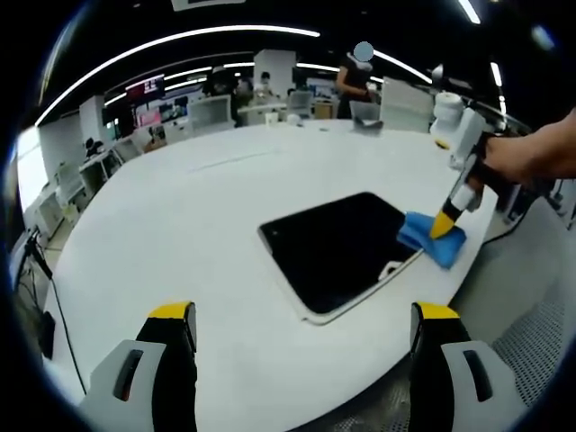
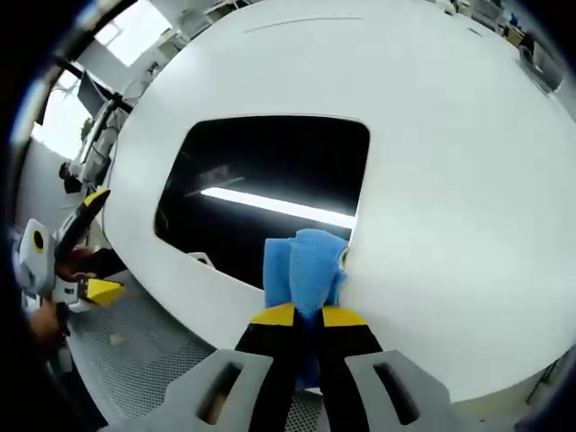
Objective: Wipe the mirror surface with the cleaning cloth until all visible marks leave the cleaned area.
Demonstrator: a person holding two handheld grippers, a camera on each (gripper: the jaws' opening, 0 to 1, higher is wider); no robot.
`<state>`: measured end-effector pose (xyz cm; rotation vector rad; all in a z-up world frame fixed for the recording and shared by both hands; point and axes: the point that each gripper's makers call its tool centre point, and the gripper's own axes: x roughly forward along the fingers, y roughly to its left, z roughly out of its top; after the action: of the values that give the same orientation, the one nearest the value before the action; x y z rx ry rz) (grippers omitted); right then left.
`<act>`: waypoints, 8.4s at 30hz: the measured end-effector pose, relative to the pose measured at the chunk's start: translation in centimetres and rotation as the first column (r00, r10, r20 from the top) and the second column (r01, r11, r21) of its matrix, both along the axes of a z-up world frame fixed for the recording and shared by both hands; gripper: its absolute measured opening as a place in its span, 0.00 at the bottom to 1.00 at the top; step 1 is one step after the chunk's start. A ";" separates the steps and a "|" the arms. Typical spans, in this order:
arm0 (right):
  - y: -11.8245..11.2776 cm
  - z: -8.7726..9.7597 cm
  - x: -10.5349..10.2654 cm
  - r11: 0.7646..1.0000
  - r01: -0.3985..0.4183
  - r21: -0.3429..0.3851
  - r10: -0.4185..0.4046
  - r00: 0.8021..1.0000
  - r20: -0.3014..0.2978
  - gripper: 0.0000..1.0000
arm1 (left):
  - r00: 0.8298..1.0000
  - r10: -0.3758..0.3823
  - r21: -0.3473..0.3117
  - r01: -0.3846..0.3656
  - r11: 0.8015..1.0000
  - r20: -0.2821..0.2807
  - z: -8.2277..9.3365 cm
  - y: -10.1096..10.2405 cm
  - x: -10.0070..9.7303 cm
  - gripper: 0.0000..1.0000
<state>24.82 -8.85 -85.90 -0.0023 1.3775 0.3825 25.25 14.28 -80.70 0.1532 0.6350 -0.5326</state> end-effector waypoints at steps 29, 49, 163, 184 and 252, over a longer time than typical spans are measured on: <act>-0.4 -0.2 3.0 1.000 -0.004 -0.021 0.004 1.000 -0.005 0.02 | 1.000 -0.006 -0.004 0.006 1.000 -0.015 -0.3 -0.1 -0.1 0.99; -1.0 -0.3 7.8 0.999 -0.010 -0.041 0.010 1.000 0.005 0.02 | 0.999 -0.015 0.003 0.015 1.000 -0.033 -0.6 -0.1 -0.3 0.99; -10.3 0.1 10.7 0.986 0.164 0.010 -0.165 0.984 0.069 0.04 | 0.999 -0.012 0.034 0.013 0.999 -0.041 -1.1 0.3 -0.3 0.99; -10.5 -0.6 10.4 0.989 -0.011 -0.145 0.038 0.982 0.186 0.16 | 0.999 -0.015 0.040 0.017 0.999 -0.052 -1.3 0.3 -0.4 0.99; -8.3 9.1 2.6 1.000 -0.005 -0.011 0.011 0.642 0.767 0.99 | 1.000 0.013 0.016 -0.013 1.000 0.024 0.0 0.6 0.2 1.00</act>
<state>27.44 -17.10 -76.76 -0.1645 0.5148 0.3241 25.49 14.92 -80.68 0.1701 0.6163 -0.5124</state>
